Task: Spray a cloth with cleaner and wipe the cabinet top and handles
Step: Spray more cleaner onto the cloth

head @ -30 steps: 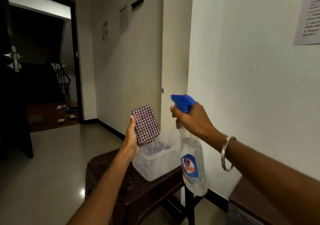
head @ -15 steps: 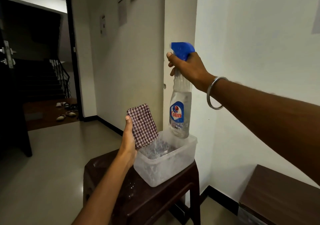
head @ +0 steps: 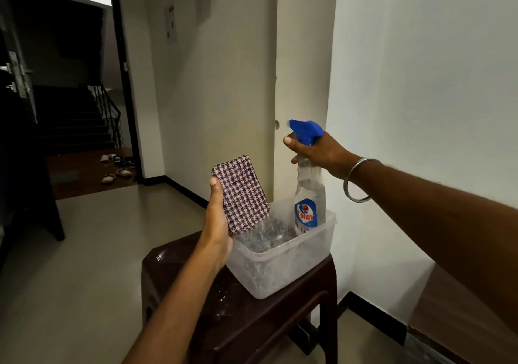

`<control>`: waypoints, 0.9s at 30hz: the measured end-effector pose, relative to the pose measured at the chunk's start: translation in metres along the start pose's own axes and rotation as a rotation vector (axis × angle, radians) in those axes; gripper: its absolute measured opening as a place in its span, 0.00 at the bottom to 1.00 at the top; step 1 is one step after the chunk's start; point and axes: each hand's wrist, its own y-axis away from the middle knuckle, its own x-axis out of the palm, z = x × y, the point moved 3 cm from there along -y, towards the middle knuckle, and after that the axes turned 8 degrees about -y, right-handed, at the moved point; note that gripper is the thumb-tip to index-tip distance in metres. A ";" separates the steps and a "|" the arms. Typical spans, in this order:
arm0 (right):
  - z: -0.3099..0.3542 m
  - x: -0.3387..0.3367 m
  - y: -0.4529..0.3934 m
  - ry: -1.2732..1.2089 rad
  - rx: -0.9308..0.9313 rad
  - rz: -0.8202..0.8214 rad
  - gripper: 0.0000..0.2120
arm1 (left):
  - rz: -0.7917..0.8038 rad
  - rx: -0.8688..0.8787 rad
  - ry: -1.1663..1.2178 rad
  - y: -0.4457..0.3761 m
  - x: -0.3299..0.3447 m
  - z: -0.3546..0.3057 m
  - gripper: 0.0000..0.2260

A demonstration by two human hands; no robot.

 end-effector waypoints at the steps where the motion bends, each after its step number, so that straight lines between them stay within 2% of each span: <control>1: -0.004 -0.001 0.002 -0.028 0.007 0.004 0.17 | 0.000 0.000 0.003 0.000 0.001 0.000 0.23; 7: -0.019 0.005 0.011 -0.085 0.056 0.070 0.19 | 0.000 0.000 -0.026 0.001 0.003 0.000 0.24; 11: -0.020 0.004 0.016 -0.102 0.091 0.044 0.21 | -0.005 0.002 -0.039 0.003 0.003 0.001 0.24; 16: -0.028 0.005 0.024 -0.014 0.168 0.049 0.19 | -0.006 0.000 -0.030 0.004 0.004 -0.001 0.24; 20: -0.034 0.007 0.034 0.112 0.195 0.008 0.24 | -0.014 -0.009 -0.051 0.005 0.004 -0.001 0.26; 24: -0.034 0.007 0.049 0.136 0.231 -0.002 0.27 | -0.038 -0.044 -0.037 0.005 0.005 -0.003 0.26; 27: -0.030 0.004 0.059 0.174 0.240 -0.068 0.33 | -0.030 -0.061 0.021 0.007 0.008 -0.005 0.25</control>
